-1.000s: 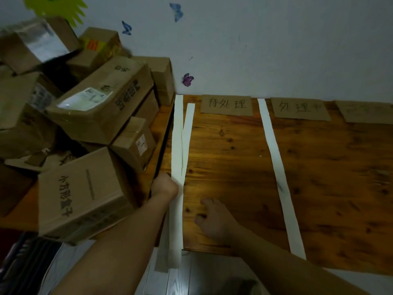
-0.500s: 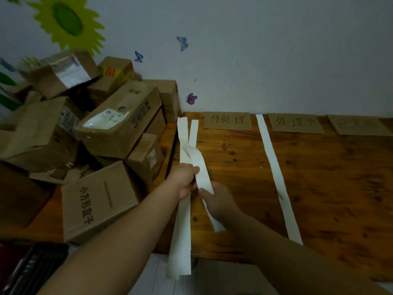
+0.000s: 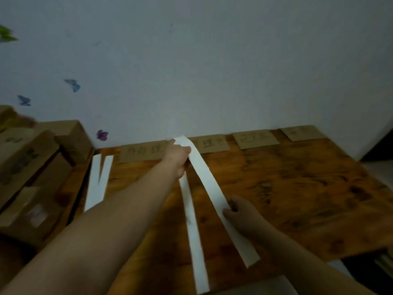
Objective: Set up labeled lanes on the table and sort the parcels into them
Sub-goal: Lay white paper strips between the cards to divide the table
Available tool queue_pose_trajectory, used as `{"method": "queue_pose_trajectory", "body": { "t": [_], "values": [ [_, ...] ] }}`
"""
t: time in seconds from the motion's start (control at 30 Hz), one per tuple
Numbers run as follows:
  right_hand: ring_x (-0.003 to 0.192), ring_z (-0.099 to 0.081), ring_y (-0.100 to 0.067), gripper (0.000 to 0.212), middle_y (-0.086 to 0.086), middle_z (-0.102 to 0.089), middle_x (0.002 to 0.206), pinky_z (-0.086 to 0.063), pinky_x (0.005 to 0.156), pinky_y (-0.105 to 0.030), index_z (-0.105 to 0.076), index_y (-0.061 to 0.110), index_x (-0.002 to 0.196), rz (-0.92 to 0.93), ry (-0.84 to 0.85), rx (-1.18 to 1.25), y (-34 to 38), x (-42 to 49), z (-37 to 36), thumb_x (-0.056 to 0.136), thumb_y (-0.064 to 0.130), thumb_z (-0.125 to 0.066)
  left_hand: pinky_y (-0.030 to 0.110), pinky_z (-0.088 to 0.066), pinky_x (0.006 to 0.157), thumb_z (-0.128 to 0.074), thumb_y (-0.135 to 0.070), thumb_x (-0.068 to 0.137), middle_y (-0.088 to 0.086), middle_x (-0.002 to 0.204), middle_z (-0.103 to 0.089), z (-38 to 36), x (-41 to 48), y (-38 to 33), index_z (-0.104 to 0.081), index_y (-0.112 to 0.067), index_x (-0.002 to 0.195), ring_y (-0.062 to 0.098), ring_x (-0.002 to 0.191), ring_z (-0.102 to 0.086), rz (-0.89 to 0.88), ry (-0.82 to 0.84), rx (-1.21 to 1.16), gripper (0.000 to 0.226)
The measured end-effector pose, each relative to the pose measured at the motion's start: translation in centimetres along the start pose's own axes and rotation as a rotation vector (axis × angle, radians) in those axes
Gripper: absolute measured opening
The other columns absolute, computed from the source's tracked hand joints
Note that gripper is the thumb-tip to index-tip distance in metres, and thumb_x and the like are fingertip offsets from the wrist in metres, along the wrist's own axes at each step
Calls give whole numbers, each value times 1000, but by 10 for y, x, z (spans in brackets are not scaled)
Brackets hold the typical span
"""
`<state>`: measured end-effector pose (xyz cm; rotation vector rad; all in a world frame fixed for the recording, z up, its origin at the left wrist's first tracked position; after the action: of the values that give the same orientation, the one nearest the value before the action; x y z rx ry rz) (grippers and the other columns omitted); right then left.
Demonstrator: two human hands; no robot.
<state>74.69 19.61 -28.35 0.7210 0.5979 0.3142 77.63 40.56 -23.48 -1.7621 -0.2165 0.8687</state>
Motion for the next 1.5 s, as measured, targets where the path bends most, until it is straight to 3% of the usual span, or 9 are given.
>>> {"method": "queue_pose_trajectory", "body": {
  "t": [0.13, 0.4, 0.57, 0.73, 0.87, 0.93, 1.03, 1.17, 1.5],
  "values": [
    [82, -53, -2, 12, 7, -56, 104, -40, 65, -13, -54, 27, 109, -61, -36, -1, -67, 28, 65, 100, 29, -46, 40, -55, 83, -50, 1, 93, 15, 121, -60, -100, 37, 8, -50, -2, 128, 29, 99, -62, -49, 23, 166, 35],
    [109, -54, -7, 40, 6, -54, 131, -45, 90, -20, -45, 27, 137, -174, 18, 24, -148, 63, 130, 98, 20, -51, 44, -52, 91, -56, 7, 85, 11, 126, -57, -213, 93, 63, -41, -11, 138, 31, 115, -56, -209, 72, 657, 57],
    [88, -58, -3, 52, 14, -58, 103, -46, 76, -14, -32, 39, 141, -171, 86, 4, -182, 79, 126, 97, 20, -52, 37, -43, 104, -52, -10, 94, 10, 148, -37, -231, 132, 121, -24, -17, 149, 29, 131, -42, -158, 143, 1065, 62],
    [130, -39, -14, 41, 4, -40, 145, -34, 109, -29, -39, 34, 141, -49, 261, -380, -199, 87, 106, 101, 25, -42, 47, -26, 112, -48, -45, 94, 8, 156, -15, -223, 144, 157, -33, -23, 144, 32, 142, -17, -233, 290, 1614, 57],
    [147, -7, -24, 49, 1, -10, 161, -14, 117, -43, -26, 25, 149, 131, 335, -672, -203, 88, 99, 101, 23, -37, 52, -7, 117, -48, -50, 92, 2, 161, 0, -216, 155, 163, -16, -26, 151, 28, 147, 7, -278, 390, 1647, 71],
    [145, -21, -25, 47, 3, -23, 158, -23, 112, -47, -35, 24, 146, 257, 225, -700, -204, 89, 98, 99, 24, -35, 53, -7, 116, -49, -52, 91, 2, 161, 1, -214, 157, 161, -16, -26, 151, 28, 147, 8, -313, 408, 1679, 73],
    [144, -25, -26, 49, 2, -26, 157, -23, 109, -45, -35, 23, 146, 276, 264, -740, -206, 90, 96, 97, 29, -35, 52, -8, 116, -49, -51, 91, 2, 161, 0, -214, 155, 163, -16, -27, 151, 27, 147, 7, -330, 416, 1686, 72],
    [148, 1, -21, 53, 1, -2, 162, -2, 111, -33, -16, 22, 152, 230, 381, -747, -206, 90, 96, 103, 28, -33, 52, -8, 116, -49, -50, 92, 2, 161, 0, -215, 157, 162, -15, -27, 151, 27, 147, 7, -309, 414, 1651, 72],
    [140, -26, -26, 50, -7, -31, 150, -28, 114, -40, -38, 18, 141, 418, 169, -682, -133, 118, 90, 97, 40, -41, 49, -10, 118, -47, -57, 90, 4, 161, -1, -119, 130, 111, -12, -26, 152, 28, 147, 3, -166, 190, 1478, 78]
  ]
}}
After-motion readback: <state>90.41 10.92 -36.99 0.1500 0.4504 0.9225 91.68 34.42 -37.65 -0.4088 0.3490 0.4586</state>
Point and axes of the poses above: each hand's wrist, its own x-axis towards the middle knuckle, its own z-axis out of the back of the hand, y = z × x, the point moved 2 cm from there along x, towards the middle knuckle
